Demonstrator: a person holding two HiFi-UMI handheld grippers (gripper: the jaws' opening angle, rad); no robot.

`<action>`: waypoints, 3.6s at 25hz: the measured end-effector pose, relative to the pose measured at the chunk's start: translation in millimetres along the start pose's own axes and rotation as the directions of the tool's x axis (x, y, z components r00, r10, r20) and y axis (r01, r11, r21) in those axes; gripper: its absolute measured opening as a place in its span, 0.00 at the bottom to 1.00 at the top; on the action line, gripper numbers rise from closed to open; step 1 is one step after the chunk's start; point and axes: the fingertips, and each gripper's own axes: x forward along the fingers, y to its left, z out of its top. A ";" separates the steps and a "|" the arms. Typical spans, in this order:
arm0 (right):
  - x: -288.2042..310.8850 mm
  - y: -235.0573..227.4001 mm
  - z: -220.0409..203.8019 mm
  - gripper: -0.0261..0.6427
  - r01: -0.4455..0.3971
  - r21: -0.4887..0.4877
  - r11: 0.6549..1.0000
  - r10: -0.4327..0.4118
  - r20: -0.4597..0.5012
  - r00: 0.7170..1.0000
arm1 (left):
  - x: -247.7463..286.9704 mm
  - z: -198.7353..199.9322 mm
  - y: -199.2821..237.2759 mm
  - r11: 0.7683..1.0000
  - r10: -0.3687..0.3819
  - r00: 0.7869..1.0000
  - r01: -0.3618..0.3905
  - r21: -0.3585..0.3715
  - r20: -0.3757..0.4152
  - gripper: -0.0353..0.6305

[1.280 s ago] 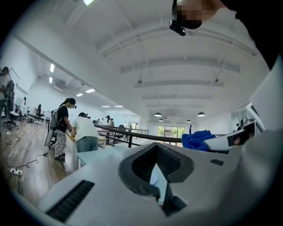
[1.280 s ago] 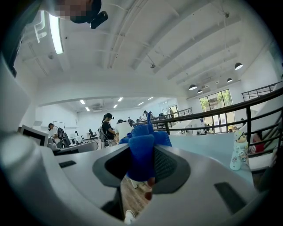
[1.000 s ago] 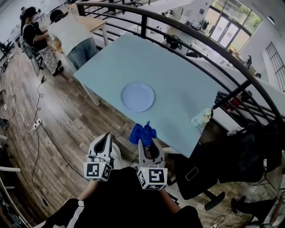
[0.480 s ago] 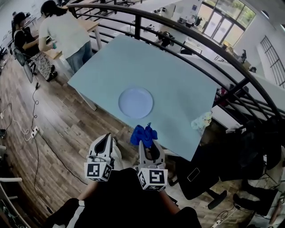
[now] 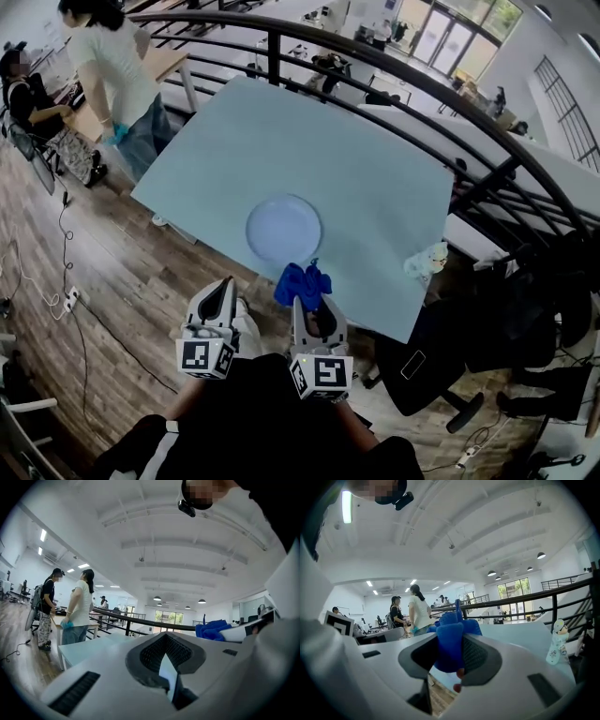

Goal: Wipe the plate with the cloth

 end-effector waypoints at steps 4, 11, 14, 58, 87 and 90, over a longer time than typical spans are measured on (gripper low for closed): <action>24.6 1.3 3.3 0.22 0.041 0.007 0.999 -0.041 -0.007 0.999 | 27.3 -0.4 12.9 0.999 -0.047 0.999 0.047 -0.010 -0.019 0.06; 49.1 14.3 16.1 0.22 0.119 0.012 0.993 -0.119 -0.010 0.993 | 57.7 11.0 35.7 0.992 -0.125 0.992 0.124 -0.029 -0.028 0.06; 58.2 24.3 20.1 0.22 0.154 0.016 0.988 -0.154 -0.008 0.988 | 67.4 17.3 46.0 0.985 -0.168 0.985 0.167 -0.033 -0.036 0.06; 138.3 53.6 -13.4 0.22 0.386 0.179 0.905 -0.383 -0.055 0.922 | 156.0 -0.4 96.9 0.893 -0.447 0.882 0.451 -0.014 -0.150 0.06; 202.7 -9.0 -43.2 0.22 0.349 0.180 0.920 -0.321 -0.170 0.932 | 217.4 -47.9 77.9 0.907 -0.412 0.874 0.420 -0.028 -0.258 0.06; 210.7 -20.2 -52.4 0.22 0.352 0.179 0.919 -0.319 -0.192 0.928 | 225.8 -56.0 75.7 0.909 -0.407 0.872 0.416 -0.028 -0.271 0.06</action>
